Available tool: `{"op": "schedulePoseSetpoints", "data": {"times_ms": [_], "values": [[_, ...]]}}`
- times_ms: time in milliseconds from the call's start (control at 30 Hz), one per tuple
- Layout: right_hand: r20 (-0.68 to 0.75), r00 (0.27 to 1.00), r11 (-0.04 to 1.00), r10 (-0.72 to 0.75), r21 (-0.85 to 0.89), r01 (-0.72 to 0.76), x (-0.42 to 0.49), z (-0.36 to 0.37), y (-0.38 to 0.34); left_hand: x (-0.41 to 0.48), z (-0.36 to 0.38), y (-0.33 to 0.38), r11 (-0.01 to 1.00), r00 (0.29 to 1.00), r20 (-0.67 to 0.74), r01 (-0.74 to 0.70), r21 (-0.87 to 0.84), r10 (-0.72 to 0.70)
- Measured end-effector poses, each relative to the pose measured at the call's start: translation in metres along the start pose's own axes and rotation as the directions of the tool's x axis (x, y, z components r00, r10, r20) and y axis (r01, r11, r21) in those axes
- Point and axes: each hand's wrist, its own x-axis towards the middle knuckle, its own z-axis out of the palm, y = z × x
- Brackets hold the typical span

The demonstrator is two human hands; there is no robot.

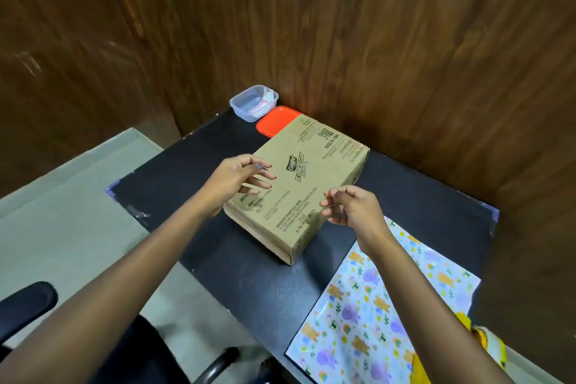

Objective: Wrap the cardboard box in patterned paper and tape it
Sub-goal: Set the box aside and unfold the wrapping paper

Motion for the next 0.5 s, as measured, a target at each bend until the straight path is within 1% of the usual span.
{"op": "schedulePoseSetpoints", "data": {"times_ms": [200,367,500], "values": [[0.005,1.000,0.999,0.012,0.037,-0.012,-0.002,0.000,0.010,-0.014,0.004,0.000,1.000,0.998,-0.066,-0.009,-0.003,0.009],[0.049,0.998,0.996,0.031,0.078,-0.035,-0.002,0.014,0.013,-0.021,-0.007,0.004,1.000,0.993,-0.118,-0.008,-0.003,0.008],[0.027,0.999,0.996,0.043,0.082,-0.045,0.001,0.023,0.017,-0.015,-0.015,0.003,1.000,0.993,-0.113,-0.016,-0.007,0.015]]}}
